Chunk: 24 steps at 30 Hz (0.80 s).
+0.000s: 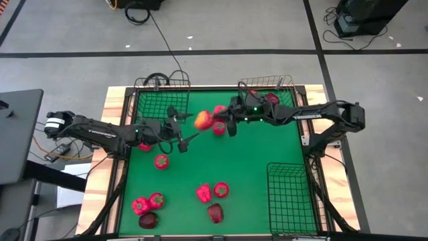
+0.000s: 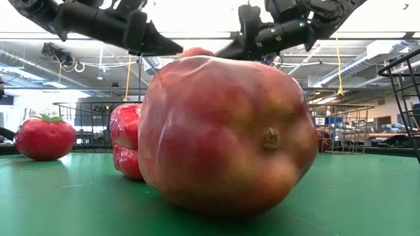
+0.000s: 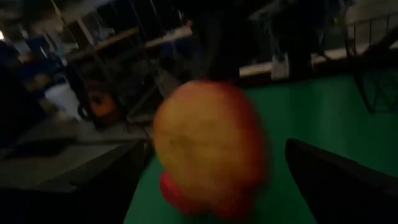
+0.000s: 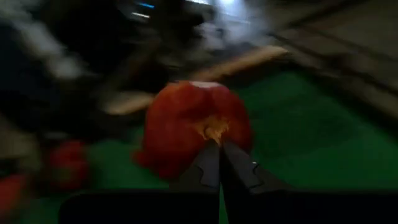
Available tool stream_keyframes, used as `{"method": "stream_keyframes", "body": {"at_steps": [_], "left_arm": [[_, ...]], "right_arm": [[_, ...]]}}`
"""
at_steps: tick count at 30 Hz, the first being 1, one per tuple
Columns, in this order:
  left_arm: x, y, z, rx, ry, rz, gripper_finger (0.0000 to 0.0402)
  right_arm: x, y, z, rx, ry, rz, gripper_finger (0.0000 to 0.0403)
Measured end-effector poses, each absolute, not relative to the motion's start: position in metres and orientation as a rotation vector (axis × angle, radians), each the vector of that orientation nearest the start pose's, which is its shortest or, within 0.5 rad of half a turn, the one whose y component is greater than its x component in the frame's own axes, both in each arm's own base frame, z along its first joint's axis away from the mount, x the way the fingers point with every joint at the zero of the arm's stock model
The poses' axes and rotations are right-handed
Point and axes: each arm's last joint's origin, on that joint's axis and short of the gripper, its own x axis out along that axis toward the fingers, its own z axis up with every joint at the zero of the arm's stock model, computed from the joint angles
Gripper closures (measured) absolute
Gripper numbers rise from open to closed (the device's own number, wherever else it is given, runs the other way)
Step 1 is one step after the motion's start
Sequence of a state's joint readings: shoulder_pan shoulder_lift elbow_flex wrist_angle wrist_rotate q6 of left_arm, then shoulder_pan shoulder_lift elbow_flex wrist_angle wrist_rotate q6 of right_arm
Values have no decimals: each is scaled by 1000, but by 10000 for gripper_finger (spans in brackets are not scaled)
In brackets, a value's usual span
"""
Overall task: Sort produce into baskets
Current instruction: Put the red apple into the gold wire basket
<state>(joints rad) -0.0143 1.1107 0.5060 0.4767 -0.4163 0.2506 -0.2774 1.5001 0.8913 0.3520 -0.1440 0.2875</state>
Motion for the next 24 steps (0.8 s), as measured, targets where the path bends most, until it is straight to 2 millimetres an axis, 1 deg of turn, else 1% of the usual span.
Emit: {"method": "stream_keyframes", "body": {"at_steps": [2,5,9,12,16,20,22,24], "left_arm": [[231,9,233,266,226,386,12],[230,9,230,244,257,394,21],[229,11,229,236,272,463,29],[228,12,228,241,282,511,32],[230,13,228,261,279,526,32],[229,18,230,258,266,583,32],[229,21,230,257,271,600,32],[229,21,229,258,272,601,32]], "right_arm": [[309,-89,254,291,277,-326,398],[289,-89,266,212,329,-540,398],[260,-86,286,172,357,-695,397],[239,-83,295,163,381,-803,394],[220,-82,295,189,435,-941,394],[212,-87,287,201,509,-1050,384],[208,-91,284,209,518,-1125,374],[205,-93,281,208,551,-1162,359]]}}
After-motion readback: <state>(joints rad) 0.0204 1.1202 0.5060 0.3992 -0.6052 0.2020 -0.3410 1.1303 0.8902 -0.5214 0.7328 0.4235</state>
